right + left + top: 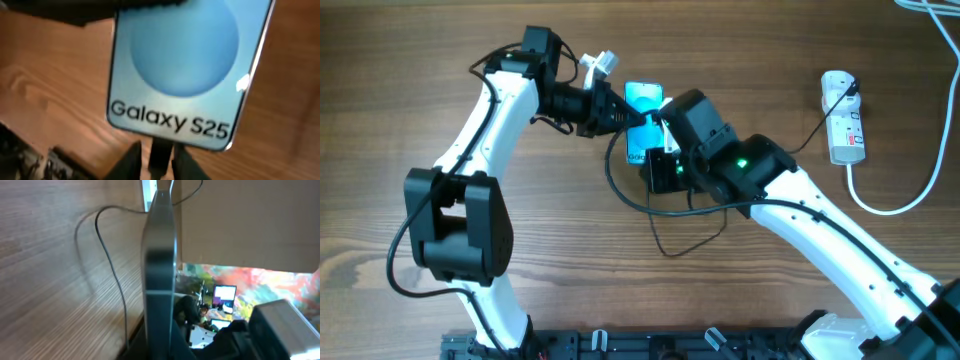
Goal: Plug charger to phone and switch on socket
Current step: 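Push the USB-C plug into the phone's bottom port with the right gripper, then lower the charging phone flat onto the table with both grippers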
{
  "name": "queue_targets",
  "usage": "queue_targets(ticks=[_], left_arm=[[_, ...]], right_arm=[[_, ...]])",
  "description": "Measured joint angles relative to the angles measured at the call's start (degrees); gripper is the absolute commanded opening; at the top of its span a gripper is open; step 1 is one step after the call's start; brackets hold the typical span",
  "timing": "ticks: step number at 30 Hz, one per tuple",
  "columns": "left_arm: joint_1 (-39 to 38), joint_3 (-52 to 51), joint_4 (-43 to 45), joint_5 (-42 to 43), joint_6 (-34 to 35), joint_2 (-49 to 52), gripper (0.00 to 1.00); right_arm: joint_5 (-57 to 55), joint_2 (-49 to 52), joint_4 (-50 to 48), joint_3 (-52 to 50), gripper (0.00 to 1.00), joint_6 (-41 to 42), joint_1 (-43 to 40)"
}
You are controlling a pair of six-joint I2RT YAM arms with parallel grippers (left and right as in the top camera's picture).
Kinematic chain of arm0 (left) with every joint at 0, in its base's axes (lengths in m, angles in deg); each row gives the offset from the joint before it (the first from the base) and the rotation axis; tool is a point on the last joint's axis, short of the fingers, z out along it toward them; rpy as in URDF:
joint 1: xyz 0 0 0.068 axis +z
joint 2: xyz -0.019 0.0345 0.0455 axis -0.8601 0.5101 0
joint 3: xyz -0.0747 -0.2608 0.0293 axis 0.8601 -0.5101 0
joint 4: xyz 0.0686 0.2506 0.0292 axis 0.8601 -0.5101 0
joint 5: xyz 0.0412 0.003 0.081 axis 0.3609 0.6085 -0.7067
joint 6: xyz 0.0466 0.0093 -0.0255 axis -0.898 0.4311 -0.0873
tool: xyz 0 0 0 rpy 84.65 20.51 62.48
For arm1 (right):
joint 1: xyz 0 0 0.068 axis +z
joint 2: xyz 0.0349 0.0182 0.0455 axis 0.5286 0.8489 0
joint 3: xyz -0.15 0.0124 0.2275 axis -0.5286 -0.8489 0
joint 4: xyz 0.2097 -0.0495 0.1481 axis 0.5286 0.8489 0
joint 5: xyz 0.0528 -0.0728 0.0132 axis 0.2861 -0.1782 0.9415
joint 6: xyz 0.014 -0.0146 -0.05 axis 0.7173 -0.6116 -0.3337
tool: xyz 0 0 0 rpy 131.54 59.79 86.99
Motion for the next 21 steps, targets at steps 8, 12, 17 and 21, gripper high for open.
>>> queue_targets(ticks=[8,12,17,21], left_arm=[[0.0,-0.2,0.2,-1.0,1.0,0.0,0.04],[-0.3,-0.7,0.5,-3.5,2.9,0.0,0.04],[-0.3,-0.8,-0.5,-7.9,3.9,-0.1,0.04],[-1.8,-2.0,-0.9,-13.6,4.8,-0.1,0.04]], right_arm=[[-0.6,-0.3,1.6,0.1,0.90,-0.5,-0.4],[-2.4,-1.9,6.0,0.2,1.00,-0.7,-1.8],[-3.1,-5.2,10.6,0.2,0.99,-0.4,-2.0],[-3.5,-6.8,13.4,0.3,1.00,-0.4,-3.7]])
